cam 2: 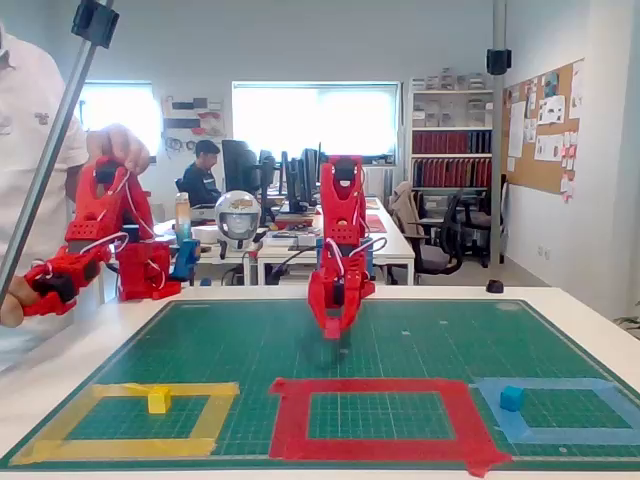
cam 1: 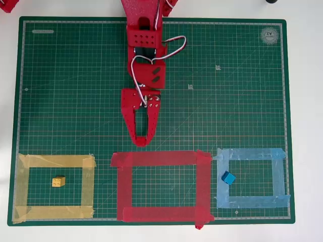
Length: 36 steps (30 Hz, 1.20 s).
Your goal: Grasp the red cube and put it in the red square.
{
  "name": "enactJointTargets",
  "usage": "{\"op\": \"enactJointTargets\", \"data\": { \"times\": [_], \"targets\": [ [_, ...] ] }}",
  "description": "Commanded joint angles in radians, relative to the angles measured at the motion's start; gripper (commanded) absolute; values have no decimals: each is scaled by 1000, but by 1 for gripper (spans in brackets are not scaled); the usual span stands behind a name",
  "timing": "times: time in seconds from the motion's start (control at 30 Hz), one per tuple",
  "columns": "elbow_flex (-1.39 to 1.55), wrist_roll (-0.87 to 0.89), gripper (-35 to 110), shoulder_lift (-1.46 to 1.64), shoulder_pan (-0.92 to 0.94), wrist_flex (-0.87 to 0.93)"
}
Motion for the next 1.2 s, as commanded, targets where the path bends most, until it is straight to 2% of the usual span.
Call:
{"op": "enactJointTargets", "data": {
  "times": [0.0,0.17,0.37,0.6,1.17],
  "targets": [
    [-196,-3,-1,-31,20,158],
    [-256,17,-1,-104,-48,212],
    [-489,64,-1,-192,-127,417],
    [-548,123,-1,-221,-209,414],
    [-842,121,-1,-460,-224,407]
  ]
}}
